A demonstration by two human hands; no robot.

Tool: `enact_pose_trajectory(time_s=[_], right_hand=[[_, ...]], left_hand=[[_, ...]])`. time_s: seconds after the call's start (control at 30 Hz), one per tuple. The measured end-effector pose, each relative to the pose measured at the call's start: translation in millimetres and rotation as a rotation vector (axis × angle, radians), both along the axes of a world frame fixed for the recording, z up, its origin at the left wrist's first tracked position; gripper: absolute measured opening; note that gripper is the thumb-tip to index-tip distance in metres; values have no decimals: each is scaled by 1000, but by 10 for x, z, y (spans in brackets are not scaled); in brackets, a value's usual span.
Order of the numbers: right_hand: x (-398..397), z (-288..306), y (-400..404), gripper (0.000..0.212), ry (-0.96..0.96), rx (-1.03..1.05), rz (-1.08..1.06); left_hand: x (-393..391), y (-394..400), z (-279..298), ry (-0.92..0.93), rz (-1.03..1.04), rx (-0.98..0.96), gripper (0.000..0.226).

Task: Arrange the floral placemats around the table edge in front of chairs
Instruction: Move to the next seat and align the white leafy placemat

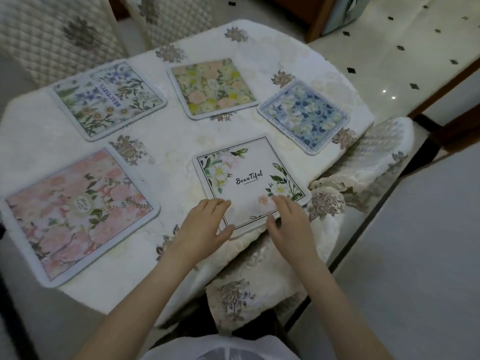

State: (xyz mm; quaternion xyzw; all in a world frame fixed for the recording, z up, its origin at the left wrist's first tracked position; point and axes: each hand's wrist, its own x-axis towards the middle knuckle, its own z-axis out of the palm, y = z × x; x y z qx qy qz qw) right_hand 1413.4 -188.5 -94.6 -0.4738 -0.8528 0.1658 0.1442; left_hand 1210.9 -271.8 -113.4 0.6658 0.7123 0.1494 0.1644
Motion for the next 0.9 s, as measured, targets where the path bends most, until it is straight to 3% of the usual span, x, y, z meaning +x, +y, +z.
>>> enact_pose_trajectory(time_s=[0.27, 0.6, 0.9], right_hand=[[-104, -279, 1314, 44, -61, -72, 248], [-211, -864, 2235, 57, -546, -242, 197], [-262, -956, 2280, 49, -384, -266, 239]], left_hand=[[140, 535, -247, -82, 346, -110, 54], [350, 819, -591, -272, 873, -252, 55], [542, 852, -694, -366, 1011, -238, 55]])
